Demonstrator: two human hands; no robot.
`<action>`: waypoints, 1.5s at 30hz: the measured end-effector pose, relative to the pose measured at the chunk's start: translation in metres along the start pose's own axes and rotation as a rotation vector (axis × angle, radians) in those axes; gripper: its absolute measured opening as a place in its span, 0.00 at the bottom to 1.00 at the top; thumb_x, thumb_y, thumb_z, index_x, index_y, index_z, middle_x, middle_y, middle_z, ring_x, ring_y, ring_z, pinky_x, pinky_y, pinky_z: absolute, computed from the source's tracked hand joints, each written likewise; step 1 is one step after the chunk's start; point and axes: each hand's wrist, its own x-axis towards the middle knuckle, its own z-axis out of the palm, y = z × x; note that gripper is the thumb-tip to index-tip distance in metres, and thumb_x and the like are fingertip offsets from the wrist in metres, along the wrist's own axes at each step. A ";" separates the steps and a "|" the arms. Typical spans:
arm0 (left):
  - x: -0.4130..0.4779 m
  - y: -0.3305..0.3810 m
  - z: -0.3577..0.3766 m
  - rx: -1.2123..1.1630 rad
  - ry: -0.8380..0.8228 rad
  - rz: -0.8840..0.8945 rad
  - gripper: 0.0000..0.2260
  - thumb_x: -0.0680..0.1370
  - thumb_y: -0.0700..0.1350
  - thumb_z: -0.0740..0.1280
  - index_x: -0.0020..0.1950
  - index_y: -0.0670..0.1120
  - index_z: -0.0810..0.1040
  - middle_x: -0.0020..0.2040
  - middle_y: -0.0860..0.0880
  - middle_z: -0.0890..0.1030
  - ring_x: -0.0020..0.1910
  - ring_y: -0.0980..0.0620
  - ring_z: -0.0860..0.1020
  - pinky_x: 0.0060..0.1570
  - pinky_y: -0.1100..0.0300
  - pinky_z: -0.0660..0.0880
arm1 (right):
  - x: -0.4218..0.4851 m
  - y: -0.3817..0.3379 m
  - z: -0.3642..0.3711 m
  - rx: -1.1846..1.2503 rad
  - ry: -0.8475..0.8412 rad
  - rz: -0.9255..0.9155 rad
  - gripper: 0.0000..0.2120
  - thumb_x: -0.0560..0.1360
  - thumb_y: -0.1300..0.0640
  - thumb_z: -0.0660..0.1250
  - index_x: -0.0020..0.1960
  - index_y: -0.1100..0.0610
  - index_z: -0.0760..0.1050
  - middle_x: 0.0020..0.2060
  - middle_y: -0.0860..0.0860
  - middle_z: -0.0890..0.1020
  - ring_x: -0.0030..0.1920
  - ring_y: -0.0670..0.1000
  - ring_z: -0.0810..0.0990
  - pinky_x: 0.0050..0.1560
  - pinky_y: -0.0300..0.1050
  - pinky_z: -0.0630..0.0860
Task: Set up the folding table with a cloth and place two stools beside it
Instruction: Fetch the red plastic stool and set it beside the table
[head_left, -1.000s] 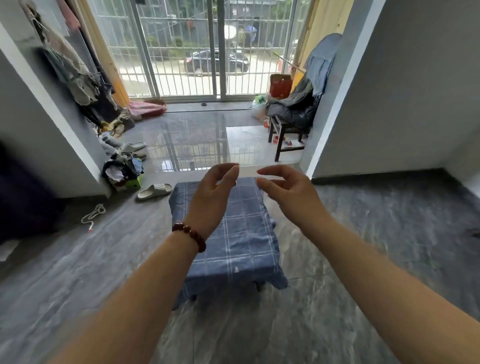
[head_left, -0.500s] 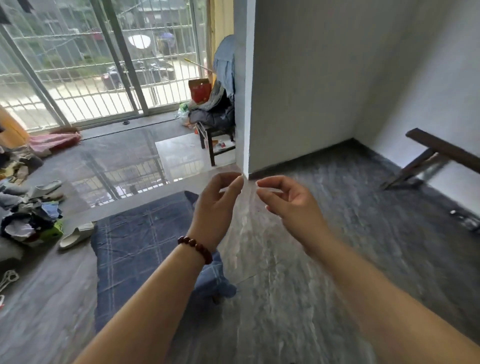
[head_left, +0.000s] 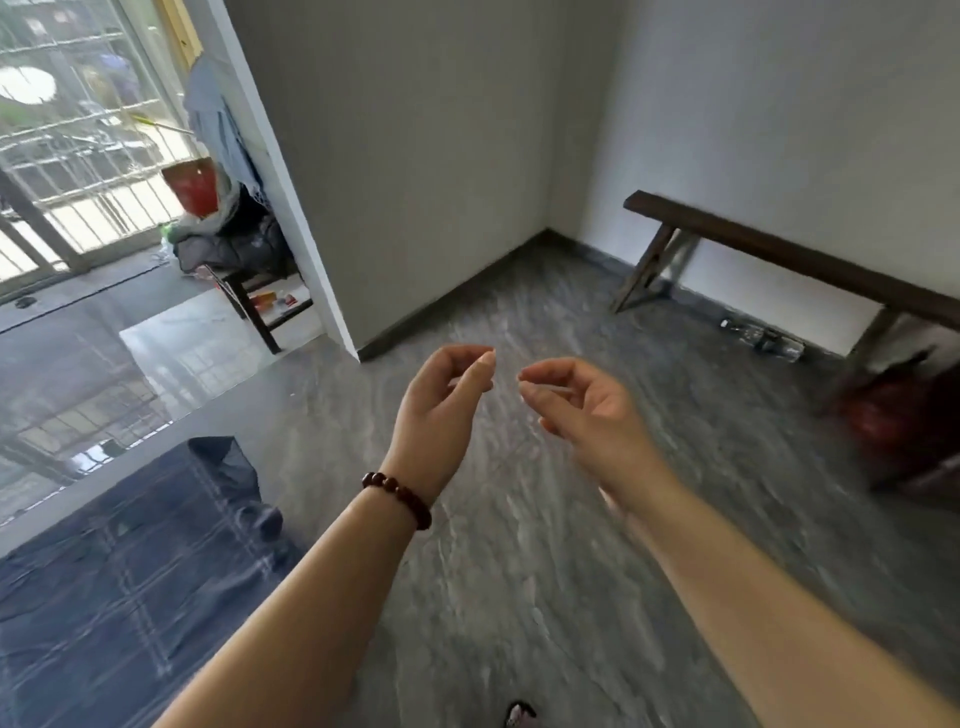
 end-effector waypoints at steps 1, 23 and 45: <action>0.003 -0.001 0.010 0.007 -0.017 -0.006 0.05 0.77 0.50 0.63 0.49 0.53 0.78 0.48 0.55 0.81 0.48 0.57 0.80 0.49 0.62 0.74 | 0.001 0.002 -0.010 0.007 0.021 0.010 0.07 0.67 0.43 0.71 0.45 0.39 0.79 0.44 0.40 0.83 0.46 0.38 0.81 0.39 0.32 0.74; 0.107 -0.017 0.119 0.059 -0.459 -0.062 0.06 0.77 0.49 0.64 0.51 0.53 0.78 0.50 0.55 0.81 0.50 0.59 0.79 0.46 0.68 0.72 | 0.060 0.024 -0.090 0.184 0.485 0.049 0.06 0.73 0.61 0.70 0.43 0.50 0.78 0.35 0.41 0.82 0.37 0.38 0.78 0.36 0.29 0.71; 0.193 -0.053 0.216 0.060 -0.775 -0.103 0.03 0.78 0.46 0.64 0.50 0.51 0.76 0.49 0.53 0.80 0.49 0.56 0.79 0.43 0.71 0.72 | 0.114 0.052 -0.152 0.195 0.839 0.075 0.05 0.73 0.63 0.69 0.45 0.53 0.78 0.34 0.41 0.82 0.37 0.37 0.79 0.36 0.28 0.72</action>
